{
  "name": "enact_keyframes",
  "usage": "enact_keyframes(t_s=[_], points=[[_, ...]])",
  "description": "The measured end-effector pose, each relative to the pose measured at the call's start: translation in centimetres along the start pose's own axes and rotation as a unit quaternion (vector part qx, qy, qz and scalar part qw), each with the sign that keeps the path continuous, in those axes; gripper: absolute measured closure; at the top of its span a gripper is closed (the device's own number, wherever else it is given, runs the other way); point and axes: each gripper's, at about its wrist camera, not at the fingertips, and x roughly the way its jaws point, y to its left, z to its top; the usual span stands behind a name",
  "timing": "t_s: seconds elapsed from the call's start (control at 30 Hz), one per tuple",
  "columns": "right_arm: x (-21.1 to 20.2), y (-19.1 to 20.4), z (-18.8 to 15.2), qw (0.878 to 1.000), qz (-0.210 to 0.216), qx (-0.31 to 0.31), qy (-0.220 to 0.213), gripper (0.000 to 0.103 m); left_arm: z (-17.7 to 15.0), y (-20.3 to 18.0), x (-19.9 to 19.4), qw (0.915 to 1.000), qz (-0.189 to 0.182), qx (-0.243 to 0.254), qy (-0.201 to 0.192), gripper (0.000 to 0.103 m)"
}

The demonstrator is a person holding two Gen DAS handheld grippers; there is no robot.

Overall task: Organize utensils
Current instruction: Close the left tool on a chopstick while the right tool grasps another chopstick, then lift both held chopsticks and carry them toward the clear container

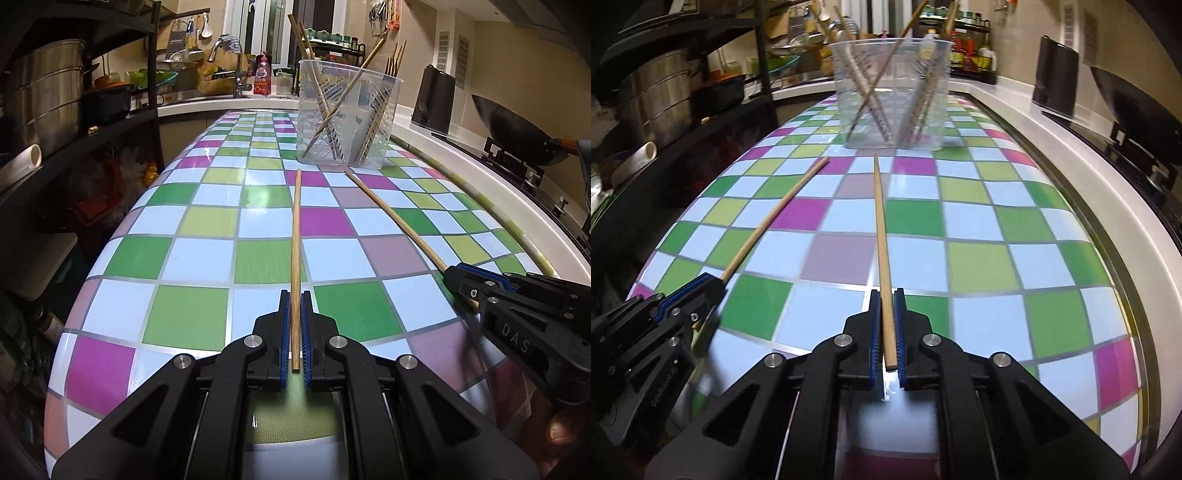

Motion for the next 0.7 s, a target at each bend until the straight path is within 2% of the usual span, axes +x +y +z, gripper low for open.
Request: enact_keyframes(t_s=[0.27,0.4,0.7], points=[[0.0,0.0,-0.1,1.000,-0.008,-0.002,-0.010,0.096,-0.1,-0.4,0.0,0.9998,0.009,0.016,-0.006,0.098],[-0.1,-0.6,-0.2,0.999,-0.036,0.011,-0.015,0.096,-0.1,-0.6,0.0,0.9998,0.004,0.020,-0.007,0.098],[0.0,-0.9,-0.1,0.999,-0.034,0.020,-0.014,0.095,-0.3,-0.4,-0.2,0.9998,-0.004,0.016,-0.008,0.097]])
